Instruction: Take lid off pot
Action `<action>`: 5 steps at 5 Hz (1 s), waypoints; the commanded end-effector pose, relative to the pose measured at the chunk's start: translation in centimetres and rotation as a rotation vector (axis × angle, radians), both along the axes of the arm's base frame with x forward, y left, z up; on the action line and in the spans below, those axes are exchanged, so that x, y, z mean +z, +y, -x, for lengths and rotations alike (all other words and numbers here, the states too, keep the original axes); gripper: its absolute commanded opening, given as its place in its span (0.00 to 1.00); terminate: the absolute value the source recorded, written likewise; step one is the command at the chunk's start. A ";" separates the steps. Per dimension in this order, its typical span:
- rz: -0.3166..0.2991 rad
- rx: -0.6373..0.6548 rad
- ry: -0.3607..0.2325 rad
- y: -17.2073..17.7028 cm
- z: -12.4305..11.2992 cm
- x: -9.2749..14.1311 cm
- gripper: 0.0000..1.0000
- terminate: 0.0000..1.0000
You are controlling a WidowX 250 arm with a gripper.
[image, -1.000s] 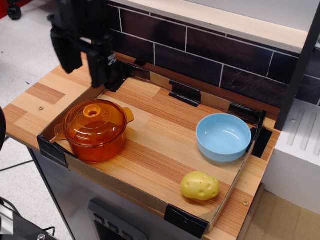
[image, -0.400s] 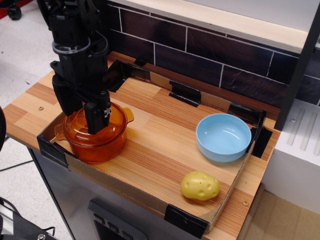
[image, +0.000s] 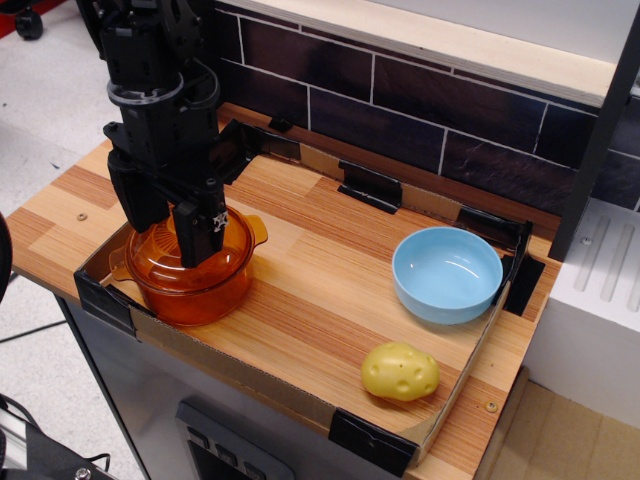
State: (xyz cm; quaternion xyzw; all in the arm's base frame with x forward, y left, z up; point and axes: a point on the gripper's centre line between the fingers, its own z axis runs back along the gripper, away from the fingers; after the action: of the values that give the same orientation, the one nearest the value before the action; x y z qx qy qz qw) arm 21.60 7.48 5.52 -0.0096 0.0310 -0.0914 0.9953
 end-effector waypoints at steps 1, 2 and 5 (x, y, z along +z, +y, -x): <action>-0.038 0.026 -0.059 -0.3 -1.3 0.8 1.00 0.00; -0.034 0.074 -0.055 -0.4 -2.0 0.8 1.00 0.00; -0.077 0.109 -0.075 -0.4 -2.4 0.6 0.00 0.00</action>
State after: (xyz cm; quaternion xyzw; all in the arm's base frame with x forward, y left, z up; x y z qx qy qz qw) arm 23.35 6.88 5.45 0.0254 0.0125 -0.0380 0.9989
